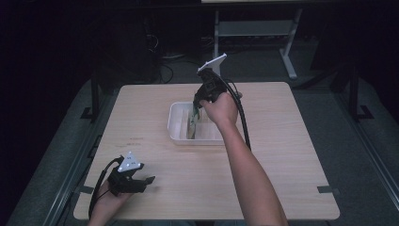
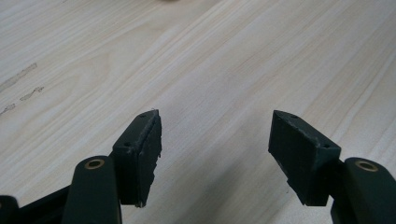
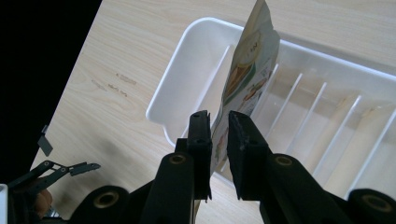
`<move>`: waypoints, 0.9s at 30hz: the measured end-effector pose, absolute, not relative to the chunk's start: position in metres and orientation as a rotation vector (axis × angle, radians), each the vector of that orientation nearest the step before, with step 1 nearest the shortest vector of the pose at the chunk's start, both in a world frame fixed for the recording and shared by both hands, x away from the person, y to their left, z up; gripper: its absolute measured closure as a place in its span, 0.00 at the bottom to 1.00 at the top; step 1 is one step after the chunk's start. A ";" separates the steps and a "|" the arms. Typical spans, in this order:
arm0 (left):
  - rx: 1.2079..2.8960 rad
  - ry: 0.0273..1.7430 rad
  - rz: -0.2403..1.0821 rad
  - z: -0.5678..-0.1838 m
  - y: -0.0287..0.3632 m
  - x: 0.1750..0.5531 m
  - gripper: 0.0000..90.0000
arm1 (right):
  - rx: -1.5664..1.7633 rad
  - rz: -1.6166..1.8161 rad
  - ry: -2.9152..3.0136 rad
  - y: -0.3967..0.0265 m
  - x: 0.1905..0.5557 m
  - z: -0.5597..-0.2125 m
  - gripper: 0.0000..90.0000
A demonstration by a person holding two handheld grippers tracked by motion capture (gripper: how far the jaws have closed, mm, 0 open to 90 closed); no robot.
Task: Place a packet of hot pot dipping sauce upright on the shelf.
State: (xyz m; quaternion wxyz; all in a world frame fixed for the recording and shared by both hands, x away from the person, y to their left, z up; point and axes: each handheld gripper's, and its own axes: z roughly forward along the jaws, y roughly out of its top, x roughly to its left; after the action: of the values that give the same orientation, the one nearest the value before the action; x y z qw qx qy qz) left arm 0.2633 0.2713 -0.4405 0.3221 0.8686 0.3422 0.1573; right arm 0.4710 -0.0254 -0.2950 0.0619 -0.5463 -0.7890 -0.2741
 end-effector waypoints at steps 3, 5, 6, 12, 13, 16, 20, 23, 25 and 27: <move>2.279 0.900 0.414 -0.441 0.271 0.263 0.38 | -1.652 -0.830 -2.378 -0.029 0.470 -0.295 0.86; 2.278 0.901 0.413 -0.441 0.271 0.263 0.38 | -1.650 -0.832 -2.374 -0.030 0.470 -0.295 0.86; 2.278 0.901 0.413 -0.441 0.271 0.263 0.38 | -1.650 -0.832 -2.374 -0.030 0.470 -0.295 0.86; 2.278 0.901 0.413 -0.441 0.272 0.263 0.38 | -1.635 -0.838 -2.375 -0.035 0.467 -0.294 0.84; 2.278 0.902 0.413 -0.441 0.272 0.263 0.38 | -1.633 -0.838 -2.377 -0.036 0.467 -0.293 0.84; 2.278 0.902 0.415 -0.441 0.271 0.263 0.38 | -1.636 -0.844 -2.371 -0.039 0.466 -0.293 0.84; 2.280 0.899 0.418 -0.441 0.272 0.263 0.38 | -1.635 -0.848 -2.367 -0.043 0.465 -0.292 0.83; 2.280 0.901 0.418 -0.441 0.272 0.264 0.38 | -1.632 -0.849 -2.375 -0.047 0.463 -0.291 0.82; 2.280 0.900 0.420 -0.441 0.273 0.264 0.38 | -1.629 -0.848 -2.376 -0.048 0.462 -0.291 0.81; 2.280 0.900 0.420 -0.441 0.272 0.264 0.37 | -1.630 -0.858 -2.369 -0.052 0.461 -0.290 0.80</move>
State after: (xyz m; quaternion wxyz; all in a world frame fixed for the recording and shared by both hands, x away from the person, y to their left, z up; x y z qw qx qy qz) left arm 0.2638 0.2723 -0.4407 0.3214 0.8681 0.3428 0.1598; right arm 0.4609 -0.0516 -0.2896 0.0704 -0.5419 -0.7874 -0.2851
